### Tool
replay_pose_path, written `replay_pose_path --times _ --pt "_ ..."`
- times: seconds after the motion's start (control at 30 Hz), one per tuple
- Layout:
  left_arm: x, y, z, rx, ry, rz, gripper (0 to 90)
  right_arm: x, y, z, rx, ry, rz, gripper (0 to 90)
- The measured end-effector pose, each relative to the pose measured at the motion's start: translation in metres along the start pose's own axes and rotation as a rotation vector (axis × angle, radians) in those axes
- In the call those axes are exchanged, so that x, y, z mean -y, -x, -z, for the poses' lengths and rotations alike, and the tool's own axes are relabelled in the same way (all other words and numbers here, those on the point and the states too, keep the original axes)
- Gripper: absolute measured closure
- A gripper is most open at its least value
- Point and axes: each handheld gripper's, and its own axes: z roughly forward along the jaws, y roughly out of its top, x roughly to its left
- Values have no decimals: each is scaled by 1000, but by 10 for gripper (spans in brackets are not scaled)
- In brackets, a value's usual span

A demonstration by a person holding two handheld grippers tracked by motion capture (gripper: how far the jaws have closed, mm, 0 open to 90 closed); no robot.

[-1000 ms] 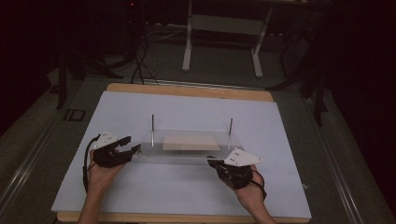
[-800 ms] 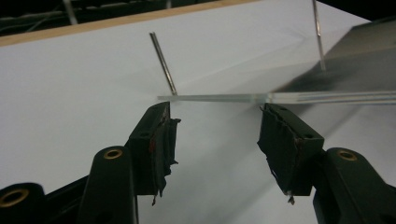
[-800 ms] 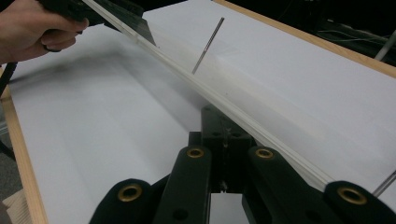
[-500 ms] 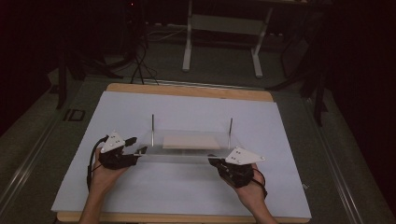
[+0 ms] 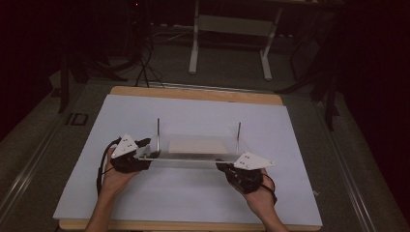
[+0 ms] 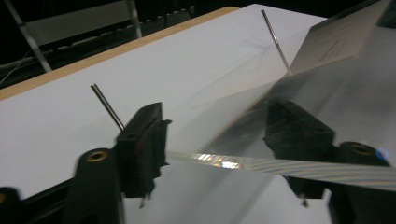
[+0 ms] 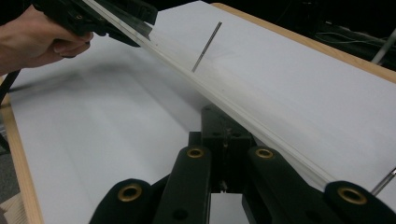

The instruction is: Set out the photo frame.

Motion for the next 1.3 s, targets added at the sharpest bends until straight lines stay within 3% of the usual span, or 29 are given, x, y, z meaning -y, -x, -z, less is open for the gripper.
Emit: replay_pose_path --times 0.17,0.43,0.63,0.8,1.0,1.3 --pt "-2 1 0 -18 3 -8 405 -1 2 2 4 4 1 900" --pt "-8 -2 -1 -19 -11 11 411 0 8 6 28 7 -2 846" --pt "-13 -5 -2 -31 7 41 417 3 14 9 58 4 1 802" --pt "-16 -7 -3 -37 12 47 422 9 22 11 105 0 -6 744" --pt "-19 -10 -5 -42 20 67 423 16 42 14 172 -7 -45 697" --pt "-24 -13 -7 -52 29 87 424 24 58 18 189 -26 -62 656"
